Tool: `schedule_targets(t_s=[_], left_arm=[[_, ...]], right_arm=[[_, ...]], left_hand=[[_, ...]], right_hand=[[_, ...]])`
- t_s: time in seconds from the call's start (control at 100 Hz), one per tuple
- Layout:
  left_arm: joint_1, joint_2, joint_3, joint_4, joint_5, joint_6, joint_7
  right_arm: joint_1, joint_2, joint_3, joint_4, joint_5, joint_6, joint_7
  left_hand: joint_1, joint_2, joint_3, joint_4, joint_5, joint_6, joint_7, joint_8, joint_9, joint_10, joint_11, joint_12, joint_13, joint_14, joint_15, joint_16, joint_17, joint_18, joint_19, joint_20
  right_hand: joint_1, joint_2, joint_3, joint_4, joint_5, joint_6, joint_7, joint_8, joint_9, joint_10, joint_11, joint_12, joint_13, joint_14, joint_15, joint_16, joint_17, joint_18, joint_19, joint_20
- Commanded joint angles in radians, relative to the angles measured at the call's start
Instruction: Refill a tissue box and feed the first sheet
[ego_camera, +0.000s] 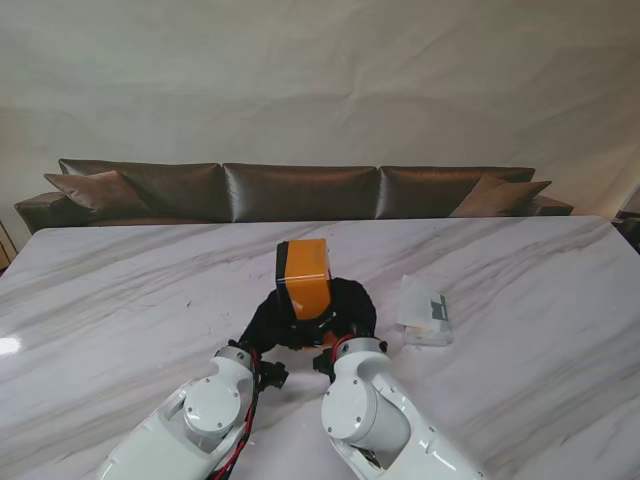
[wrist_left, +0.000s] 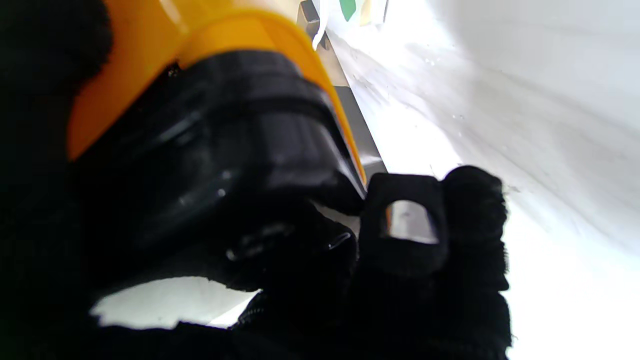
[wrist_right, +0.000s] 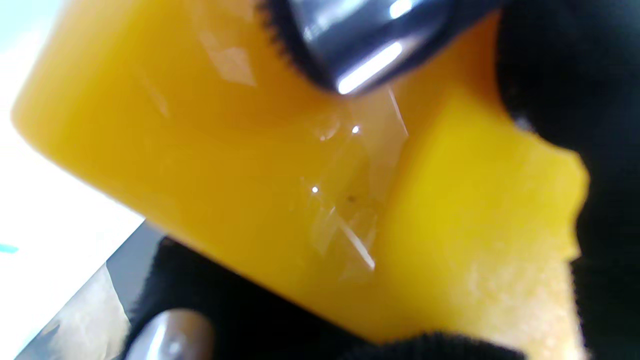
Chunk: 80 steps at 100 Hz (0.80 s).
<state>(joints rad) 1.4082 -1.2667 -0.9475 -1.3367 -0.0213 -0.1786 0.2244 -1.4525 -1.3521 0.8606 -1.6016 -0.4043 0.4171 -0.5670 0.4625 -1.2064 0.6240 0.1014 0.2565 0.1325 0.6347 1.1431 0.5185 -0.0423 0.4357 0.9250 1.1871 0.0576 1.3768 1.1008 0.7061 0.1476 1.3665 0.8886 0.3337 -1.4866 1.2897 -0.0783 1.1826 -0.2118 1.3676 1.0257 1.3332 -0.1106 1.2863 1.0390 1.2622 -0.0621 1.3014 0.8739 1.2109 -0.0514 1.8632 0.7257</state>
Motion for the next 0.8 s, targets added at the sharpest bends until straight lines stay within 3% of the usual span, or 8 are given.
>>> schedule_targets(t_s=[0.0,0.33,0.79], left_arm=[[0.001,0.005,-0.010,-0.050,0.004,-0.009,-0.010],[0.015,0.006,-0.015,-0.066,0.016,0.002,0.003],[0.018,0.035,-0.050,-0.067,0.106,0.052,-0.045]], right_arm=[[-0.013,0.028,0.023,0.035,-0.016,0.037,0.011],[-0.014,0.035,0.025,0.033,-0.073,0.081,0.009],[-0.031,0.067,0.044,0.003,-0.136,0.103,0.067]], left_hand=[[0.198,0.454,0.576,0.160,0.536,-0.361,0.632,0.079,0.645,-0.241,0.928,0.147,0.060,-0.038,0.057,0.021,0.007,-0.043,0.441,-0.001],[0.197,0.451,0.576,0.157,0.535,-0.363,0.629,0.083,0.647,-0.243,0.926,0.145,0.062,-0.040,0.054,0.020,0.008,-0.043,0.442,-0.002],[0.197,0.449,0.572,0.145,0.535,-0.366,0.624,0.087,0.645,-0.246,0.924,0.144,0.064,-0.035,0.053,0.019,0.011,-0.040,0.445,-0.005]], right_hand=[[0.297,0.119,0.280,0.156,0.021,0.134,0.038,0.000,0.108,0.155,0.111,-0.013,0.050,0.071,0.441,0.048,0.030,-0.189,0.231,0.024],[0.297,0.119,0.280,0.153,0.024,0.133,0.035,0.002,0.108,0.155,0.111,-0.012,0.050,0.071,0.441,0.048,0.030,-0.189,0.231,0.024],[0.290,0.131,0.280,0.143,0.022,0.123,0.030,0.009,0.108,0.152,0.108,-0.011,0.050,0.069,0.436,0.045,0.028,-0.185,0.231,0.015]])
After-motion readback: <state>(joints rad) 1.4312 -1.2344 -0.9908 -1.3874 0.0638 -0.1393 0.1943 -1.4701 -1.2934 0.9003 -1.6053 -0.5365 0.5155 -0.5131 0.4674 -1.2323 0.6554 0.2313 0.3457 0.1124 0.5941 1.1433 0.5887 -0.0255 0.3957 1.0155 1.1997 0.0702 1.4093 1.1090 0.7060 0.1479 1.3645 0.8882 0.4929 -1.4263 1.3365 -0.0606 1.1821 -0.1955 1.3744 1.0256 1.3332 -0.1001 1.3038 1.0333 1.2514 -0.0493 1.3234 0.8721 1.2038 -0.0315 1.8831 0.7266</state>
